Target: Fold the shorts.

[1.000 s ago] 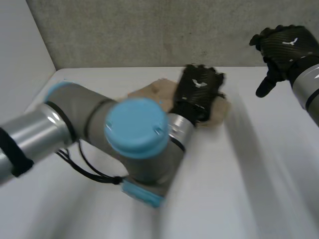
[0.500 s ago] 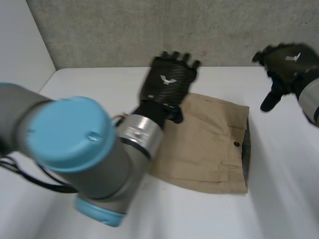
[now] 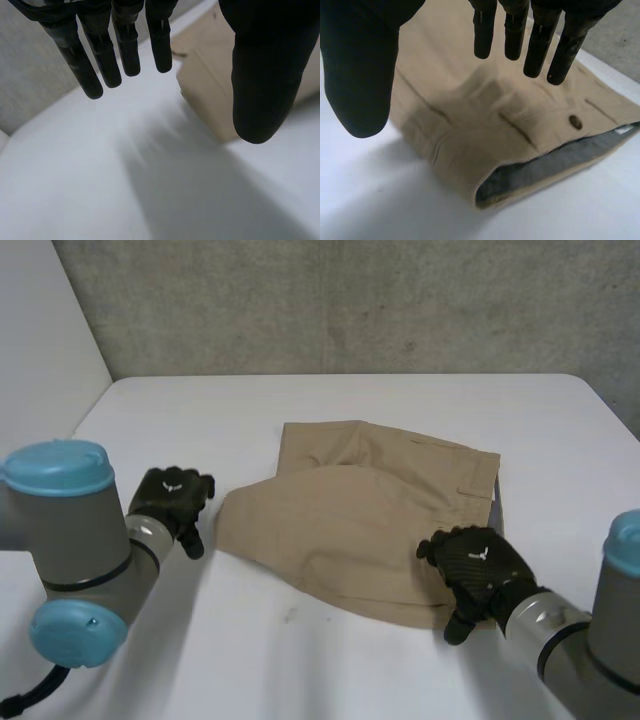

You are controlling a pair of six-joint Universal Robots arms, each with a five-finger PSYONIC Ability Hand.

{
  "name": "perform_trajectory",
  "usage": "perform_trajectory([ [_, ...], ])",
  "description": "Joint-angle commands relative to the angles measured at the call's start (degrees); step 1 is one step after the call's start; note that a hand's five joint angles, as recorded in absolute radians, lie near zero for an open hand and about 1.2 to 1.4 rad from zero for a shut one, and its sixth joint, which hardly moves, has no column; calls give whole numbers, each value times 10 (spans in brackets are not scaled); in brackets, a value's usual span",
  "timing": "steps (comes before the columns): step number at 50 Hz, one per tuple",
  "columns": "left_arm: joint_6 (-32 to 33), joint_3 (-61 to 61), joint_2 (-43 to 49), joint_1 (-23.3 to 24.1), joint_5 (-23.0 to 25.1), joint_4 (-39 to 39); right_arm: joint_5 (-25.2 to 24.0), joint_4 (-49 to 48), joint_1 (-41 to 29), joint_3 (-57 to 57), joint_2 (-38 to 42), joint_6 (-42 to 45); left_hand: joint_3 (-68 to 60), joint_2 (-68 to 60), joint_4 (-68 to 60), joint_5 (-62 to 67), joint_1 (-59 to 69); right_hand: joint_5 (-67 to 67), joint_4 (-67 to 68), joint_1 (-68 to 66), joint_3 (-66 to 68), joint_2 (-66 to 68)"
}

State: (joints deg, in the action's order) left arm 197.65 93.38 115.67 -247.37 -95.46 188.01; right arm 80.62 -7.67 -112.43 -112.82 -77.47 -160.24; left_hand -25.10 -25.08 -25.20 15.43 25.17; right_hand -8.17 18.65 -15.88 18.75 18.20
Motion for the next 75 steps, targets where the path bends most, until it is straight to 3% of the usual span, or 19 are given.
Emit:
perform_trajectory([
  [1,-15,4,22,-3,2,20,34,-55,1,-14,43,44,-34,-35,-34,31,34,-96,91,-119,90,95],
  [3,-19,4,23,-3,2,21,43,-61,1,-14,50,55,-34,-35,-34,31,34,-114,109,-137,108,114],
  [7,-22,6,23,-3,2,21,56,-82,2,-15,54,69,-33,-33,-32,30,32,-272,267,-295,266,272],
  [9,-23,7,23,-2,2,21,61,-97,5,-14,54,70,-33,-33,-32,29,32,-529,524,-551,523,528],
  [11,-23,7,23,-2,2,21,63,-108,8,-14,53,70,-31,-31,-30,28,30,-618,613,-641,612,618],
  [34,-61,-12,54,36,-5,18,67,-85,0,56,0,59,-63,-63,-62,60,62,-618,614,-641,613,618],
  [39,-63,6,36,40,-5,15,67,-83,0,69,0,42,-189,-189,-188,186,188,-618,614,-641,613,618],
  [49,-63,75,-34,55,2,46,67,-72,-2,83,5,26,-151,-151,-150,147,150,-618,614,-641,613,618],
  [54,-60,80,-22,88,0,79,67,-71,-2,89,4,23,-147,-147,-146,144,146,-618,614,-641,613,618],
  [70,-53,-4,83,97,-5,90,67,-63,-6,93,2,12,-129,-129,-128,125,128,-618,614,-641,613,618],
  [72,-53,-15,90,96,-10,91,67,-63,-6,92,1,12,-152,-152,-151,149,151,-618,614,-641,613,618],
  [75,-53,-37,105,96,-26,96,67,-63,-6,93,-1,12,-358,-358,-357,355,358,-618,614,-641,613,618],
])
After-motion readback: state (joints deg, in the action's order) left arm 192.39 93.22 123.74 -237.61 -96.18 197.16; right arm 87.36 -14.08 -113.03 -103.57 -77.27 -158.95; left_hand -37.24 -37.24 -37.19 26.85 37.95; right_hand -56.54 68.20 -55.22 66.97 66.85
